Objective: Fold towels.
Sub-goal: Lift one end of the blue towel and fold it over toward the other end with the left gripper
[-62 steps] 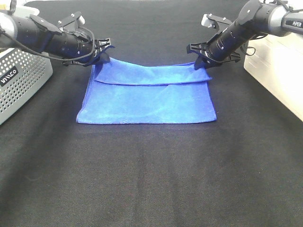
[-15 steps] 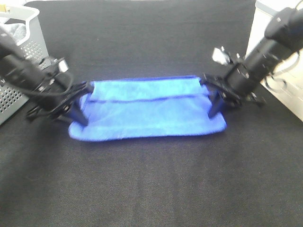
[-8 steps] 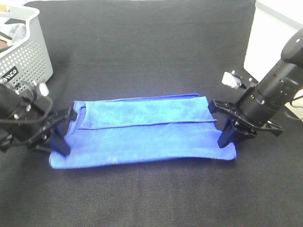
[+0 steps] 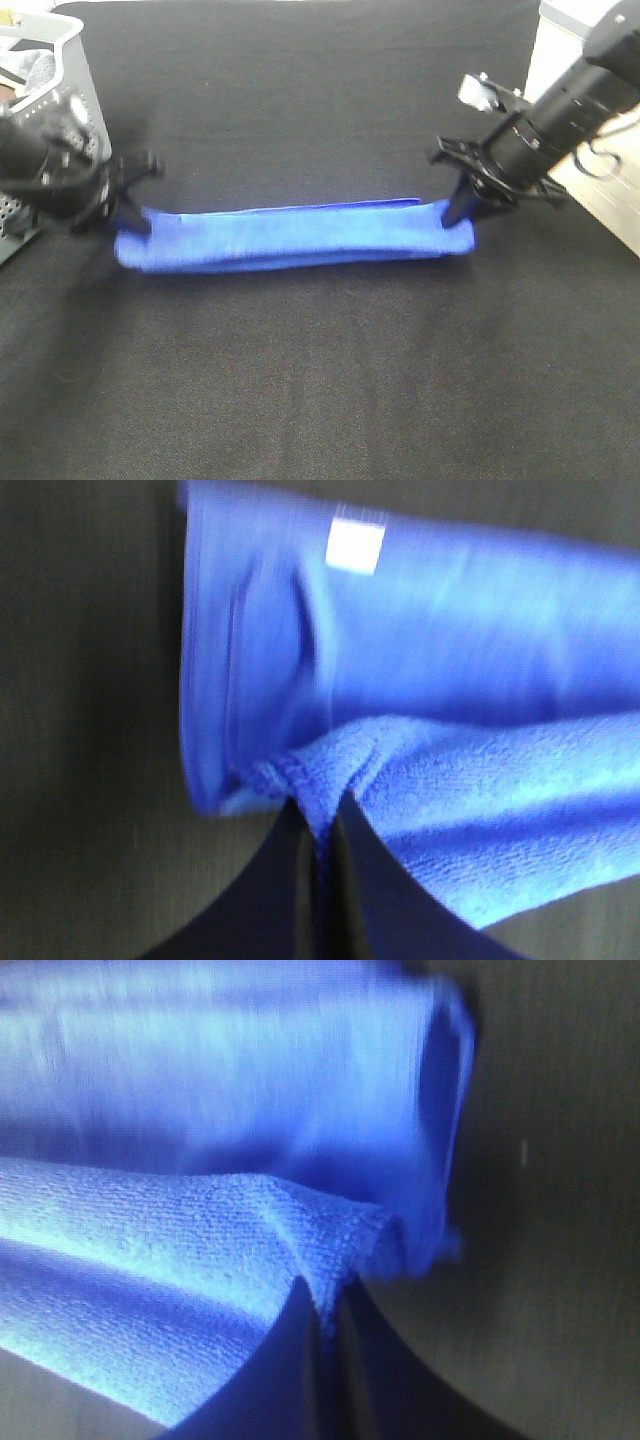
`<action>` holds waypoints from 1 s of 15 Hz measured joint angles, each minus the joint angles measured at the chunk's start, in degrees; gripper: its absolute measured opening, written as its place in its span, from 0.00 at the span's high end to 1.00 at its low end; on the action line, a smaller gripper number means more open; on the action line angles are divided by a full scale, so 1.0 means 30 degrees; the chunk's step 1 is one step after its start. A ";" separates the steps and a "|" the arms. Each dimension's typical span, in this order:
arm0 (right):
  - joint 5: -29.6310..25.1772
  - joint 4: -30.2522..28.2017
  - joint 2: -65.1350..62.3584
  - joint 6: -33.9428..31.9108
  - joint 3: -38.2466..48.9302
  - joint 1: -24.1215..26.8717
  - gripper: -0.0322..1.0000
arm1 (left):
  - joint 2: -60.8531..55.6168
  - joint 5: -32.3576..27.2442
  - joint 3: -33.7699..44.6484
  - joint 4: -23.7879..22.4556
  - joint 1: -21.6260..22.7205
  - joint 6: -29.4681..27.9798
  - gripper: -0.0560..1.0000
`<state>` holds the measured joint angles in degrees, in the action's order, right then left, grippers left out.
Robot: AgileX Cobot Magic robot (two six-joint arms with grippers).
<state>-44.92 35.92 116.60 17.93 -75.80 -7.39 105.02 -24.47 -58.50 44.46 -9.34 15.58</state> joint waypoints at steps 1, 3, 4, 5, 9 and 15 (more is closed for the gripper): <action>-0.0019 -0.0019 0.0936 0.0000 -0.1318 0.0000 0.97 | 0.0516 0.0267 -0.1070 -0.0382 0.0000 -0.0019 0.94; -0.0019 -0.0038 0.1967 0.0000 -0.2636 0.0000 0.97 | 0.1910 0.0191 -0.2712 -0.1031 0.0000 -0.0057 0.94; -0.0019 -0.0057 0.2559 0.0000 -0.3170 0.0000 0.97 | 0.2693 0.0095 -0.3400 -0.1108 0.0000 -0.0057 0.94; 0.0000 -0.0076 0.3056 0.0000 -0.3591 0.0000 0.97 | 0.3476 -0.0057 -0.4011 -0.1165 0.0000 -0.0057 0.94; 0.0057 -0.0191 0.4374 0.0000 -0.4603 0.0000 0.86 | 0.5500 -0.0993 -0.5405 -0.1070 0.0000 -0.0134 0.94; -0.0917 -0.0516 0.4087 -0.0115 -0.4756 0.0019 0.24 | 0.5462 -0.1203 -0.5730 -0.0783 0.0000 -0.0153 0.26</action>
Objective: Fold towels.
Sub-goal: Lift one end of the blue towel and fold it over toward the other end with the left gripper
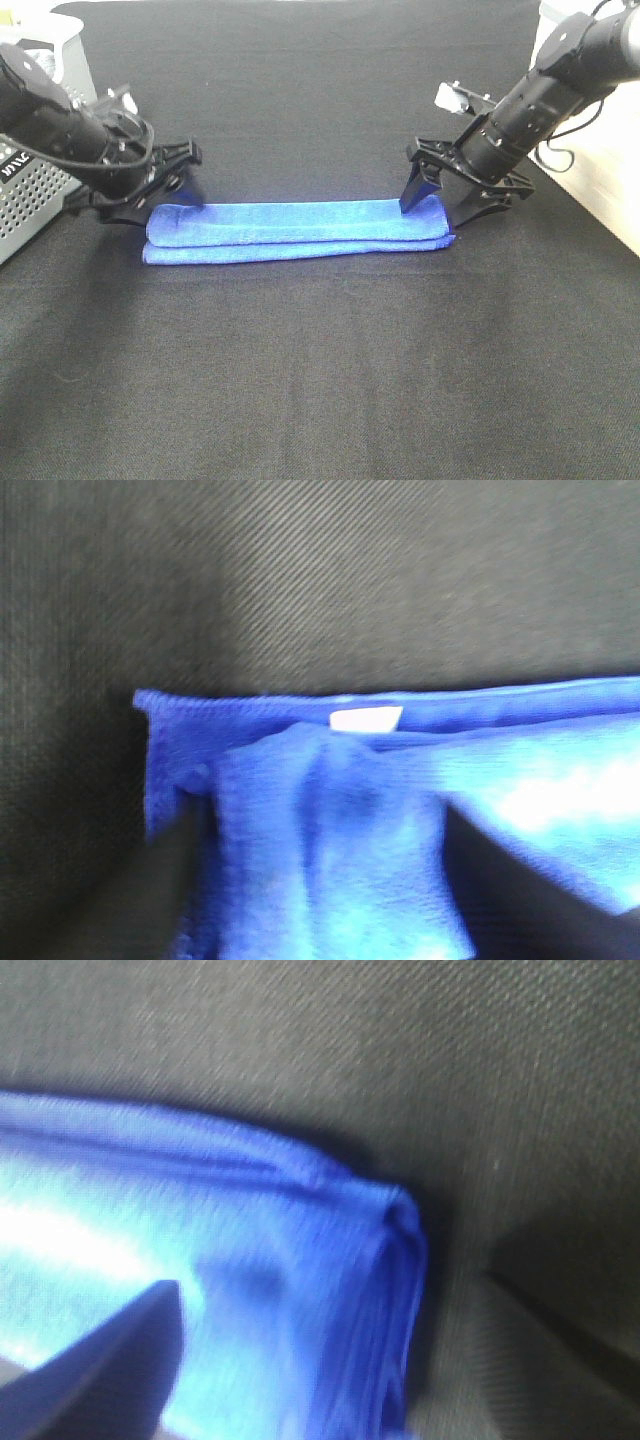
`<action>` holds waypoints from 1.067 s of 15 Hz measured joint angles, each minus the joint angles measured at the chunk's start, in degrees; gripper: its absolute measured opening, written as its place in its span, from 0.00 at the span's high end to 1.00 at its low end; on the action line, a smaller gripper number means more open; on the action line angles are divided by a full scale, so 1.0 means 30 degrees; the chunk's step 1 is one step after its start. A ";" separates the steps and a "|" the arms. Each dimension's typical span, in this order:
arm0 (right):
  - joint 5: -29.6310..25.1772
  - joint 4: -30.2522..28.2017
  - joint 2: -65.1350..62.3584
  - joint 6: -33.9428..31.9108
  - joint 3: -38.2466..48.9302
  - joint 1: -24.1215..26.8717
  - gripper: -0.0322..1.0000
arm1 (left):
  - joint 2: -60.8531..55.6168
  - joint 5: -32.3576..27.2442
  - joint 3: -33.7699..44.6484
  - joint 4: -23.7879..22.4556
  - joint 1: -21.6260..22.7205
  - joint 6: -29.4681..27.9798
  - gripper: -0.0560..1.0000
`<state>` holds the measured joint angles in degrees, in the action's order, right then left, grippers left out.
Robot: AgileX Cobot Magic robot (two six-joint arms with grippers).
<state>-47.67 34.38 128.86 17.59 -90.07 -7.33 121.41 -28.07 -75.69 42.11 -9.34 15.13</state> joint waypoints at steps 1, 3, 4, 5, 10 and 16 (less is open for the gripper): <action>-0.0210 -0.0267 -0.0325 -0.0134 0.0000 0.0000 0.23 | -0.0057 0.0000 0.0000 -0.0382 0.0000 -0.0172 0.22; -0.0439 -0.0783 -0.0688 -0.0477 0.0000 0.0000 0.23 | -0.0076 -0.0019 0.0000 -0.0936 0.0000 -0.0592 0.20; -0.0516 -0.1451 -0.0993 -0.0802 0.0000 0.0000 0.23 | -0.0076 -0.0019 0.0000 -0.1776 0.0000 -0.1394 0.19; -0.0592 -0.2063 -0.1146 -0.1108 0.0000 0.0000 0.23 | -0.0076 -0.0019 0.0000 -0.2597 0.0000 -0.2254 0.19; -0.0554 -0.3018 -0.1222 -0.1566 0.0000 0.0000 0.23 | 0.0726 0.0286 0.0000 -0.3132 0.0019 -0.3018 0.19; -0.0401 -0.3018 -0.1222 -0.1566 0.0000 0.0000 0.23 | 0.1318 0.0726 -0.0134 -0.1700 0.0038 -0.2578 0.46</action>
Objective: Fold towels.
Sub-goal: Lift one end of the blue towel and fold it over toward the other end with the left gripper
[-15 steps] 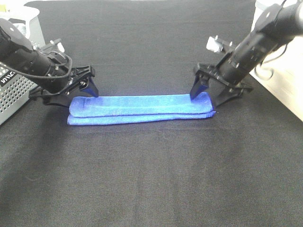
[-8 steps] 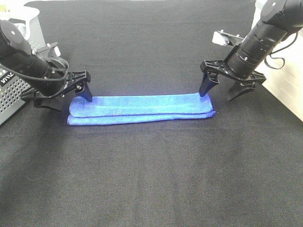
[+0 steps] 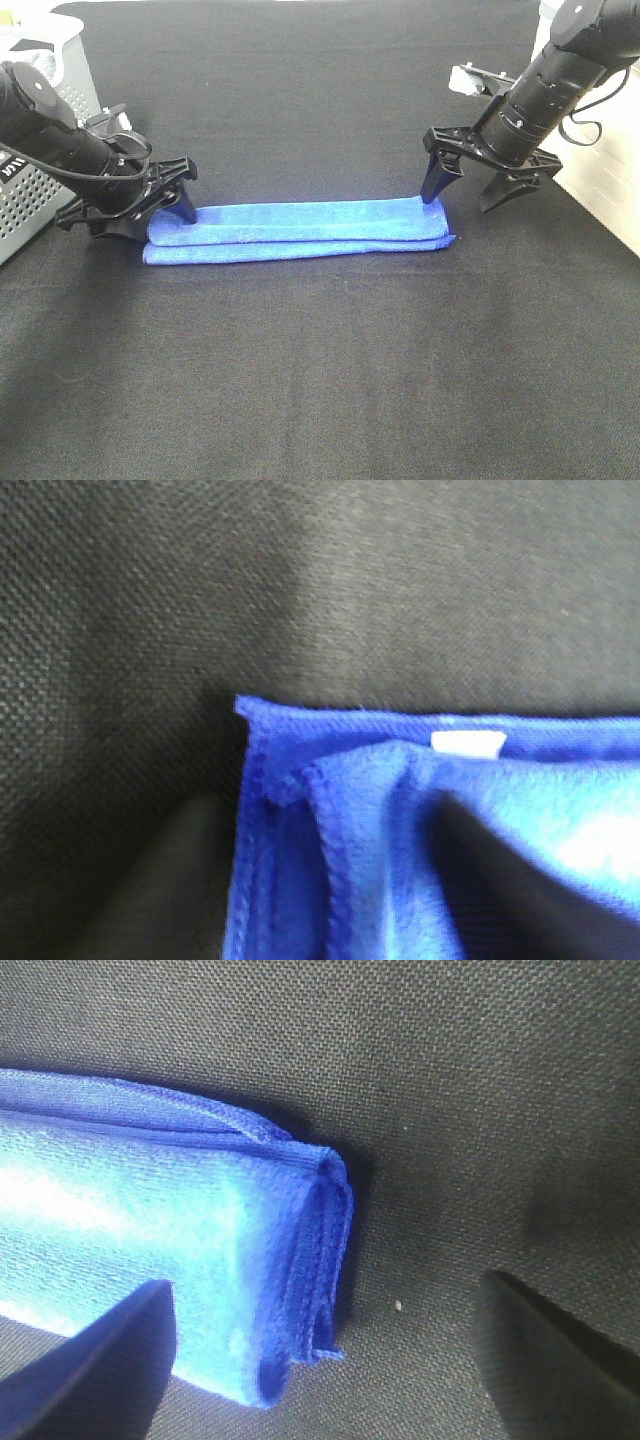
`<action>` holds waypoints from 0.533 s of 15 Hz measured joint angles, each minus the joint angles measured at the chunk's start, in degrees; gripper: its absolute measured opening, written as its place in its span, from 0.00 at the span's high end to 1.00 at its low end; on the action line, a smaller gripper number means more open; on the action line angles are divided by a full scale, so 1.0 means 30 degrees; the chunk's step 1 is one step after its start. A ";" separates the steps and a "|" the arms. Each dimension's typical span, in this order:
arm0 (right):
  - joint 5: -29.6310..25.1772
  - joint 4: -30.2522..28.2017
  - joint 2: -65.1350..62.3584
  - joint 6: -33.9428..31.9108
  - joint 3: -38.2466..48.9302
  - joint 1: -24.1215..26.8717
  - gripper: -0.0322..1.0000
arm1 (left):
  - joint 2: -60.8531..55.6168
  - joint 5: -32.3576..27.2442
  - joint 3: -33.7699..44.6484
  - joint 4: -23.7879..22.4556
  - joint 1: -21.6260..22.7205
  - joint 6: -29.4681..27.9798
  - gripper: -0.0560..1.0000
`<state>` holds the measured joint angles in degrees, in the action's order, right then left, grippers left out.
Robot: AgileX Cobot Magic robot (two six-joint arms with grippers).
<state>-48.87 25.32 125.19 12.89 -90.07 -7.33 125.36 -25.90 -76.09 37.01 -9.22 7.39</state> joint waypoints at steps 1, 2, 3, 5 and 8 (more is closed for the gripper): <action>0.0038 0.0000 0.0000 0.0000 0.0000 0.0000 0.23 | 0.0076 0.0019 0.0000 0.0038 0.0000 0.0000 0.59; 0.0115 0.0000 0.0000 0.0000 0.0000 0.0000 0.23 | 0.0172 0.0000 0.0000 0.0134 0.0000 0.0000 0.71; 0.0134 0.0000 0.0000 0.0000 0.0000 0.0000 0.23 | 0.0210 0.0000 0.0000 0.0210 0.0000 0.0000 0.85; 0.0172 0.0000 0.0000 0.0000 0.0000 0.0000 0.23 | 0.0210 0.0000 0.0000 0.0210 0.0000 0.0000 0.89; 0.0229 0.0000 0.0000 0.0000 0.0000 0.0000 0.23 | -0.0115 -0.0095 0.0000 -0.0611 0.0000 -0.0095 0.89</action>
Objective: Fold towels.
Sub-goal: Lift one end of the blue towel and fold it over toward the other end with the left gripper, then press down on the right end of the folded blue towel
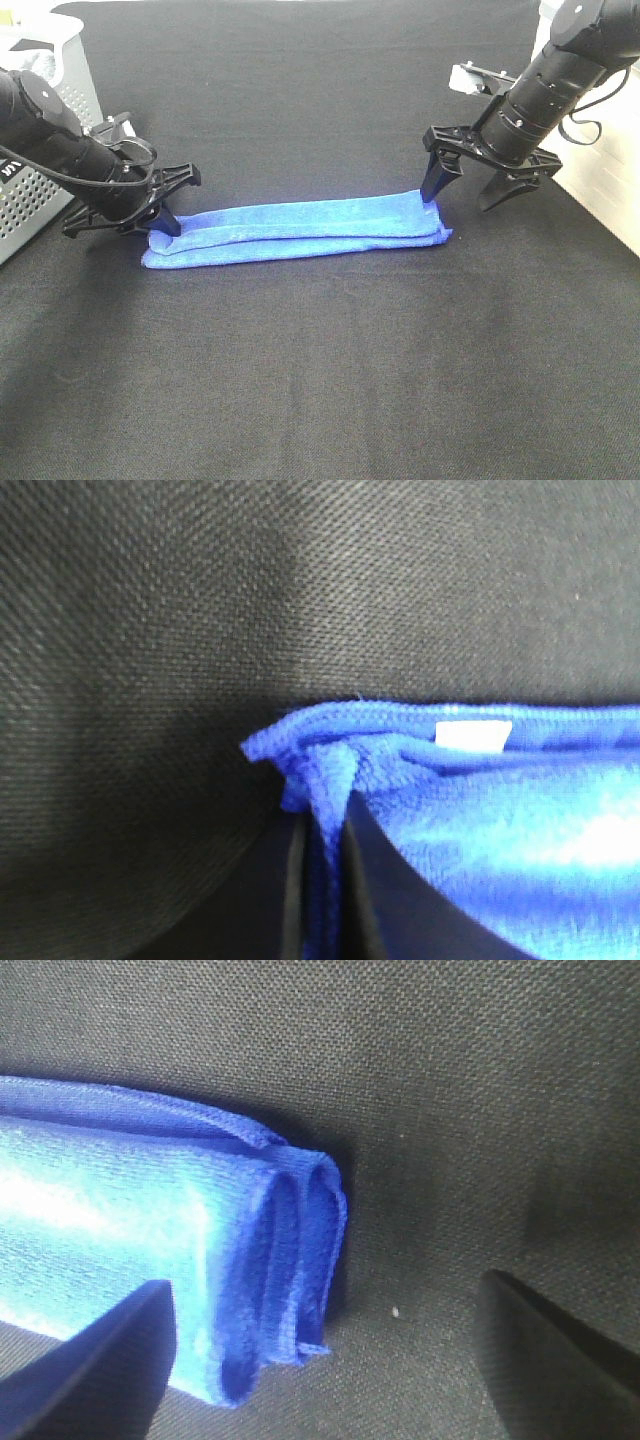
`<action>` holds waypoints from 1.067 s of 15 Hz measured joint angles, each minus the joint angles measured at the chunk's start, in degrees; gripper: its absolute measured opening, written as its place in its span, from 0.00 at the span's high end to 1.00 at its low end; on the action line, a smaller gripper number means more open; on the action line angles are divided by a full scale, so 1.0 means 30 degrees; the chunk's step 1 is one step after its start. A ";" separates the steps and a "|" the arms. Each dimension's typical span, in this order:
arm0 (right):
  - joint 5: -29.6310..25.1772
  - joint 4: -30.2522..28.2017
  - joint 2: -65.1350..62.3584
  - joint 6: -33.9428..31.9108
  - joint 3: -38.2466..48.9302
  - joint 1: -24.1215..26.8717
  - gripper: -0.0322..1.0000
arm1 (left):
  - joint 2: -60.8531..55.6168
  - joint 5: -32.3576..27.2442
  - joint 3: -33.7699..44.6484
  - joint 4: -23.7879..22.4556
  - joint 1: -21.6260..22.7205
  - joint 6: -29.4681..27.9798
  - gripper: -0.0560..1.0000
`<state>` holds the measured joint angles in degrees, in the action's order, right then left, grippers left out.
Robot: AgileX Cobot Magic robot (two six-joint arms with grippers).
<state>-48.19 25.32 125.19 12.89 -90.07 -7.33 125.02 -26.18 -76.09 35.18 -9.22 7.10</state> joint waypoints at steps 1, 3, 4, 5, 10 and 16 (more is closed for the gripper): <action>0.0057 0.0000 0.0000 0.0000 0.0000 0.0000 0.23 | -0.0306 -0.0172 0.0000 -0.0688 0.0000 -0.0306 0.89; 0.0057 0.0000 0.0000 0.0000 0.0000 0.0000 0.23 | -0.1318 -0.0477 0.0000 -0.2884 0.0000 -0.1929 0.89; 0.0057 0.0000 0.0000 0.0000 0.0000 0.0000 0.23 | -0.1776 -0.0898 -0.0153 -0.4526 0.0000 -0.3037 0.89; 0.0057 0.0000 0.0000 0.0000 0.0000 0.0000 0.23 | -0.2139 -0.1566 -0.0516 -0.5959 0.0000 -0.4144 0.89; -0.0382 0.0076 0.0000 0.0000 0.0000 0.0000 0.23 | -0.2578 -0.6875 -0.4507 -0.7926 -0.0821 -0.6341 0.89; -0.0840 0.0726 -0.0325 0.0000 0.0000 0.0000 0.23 | 0.0649 -0.7429 -1.0141 -0.5290 -0.5424 -0.8461 0.89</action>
<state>-50.71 27.50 124.22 12.89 -90.07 -7.33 126.97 -48.47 -106.51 19.31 -25.50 -18.28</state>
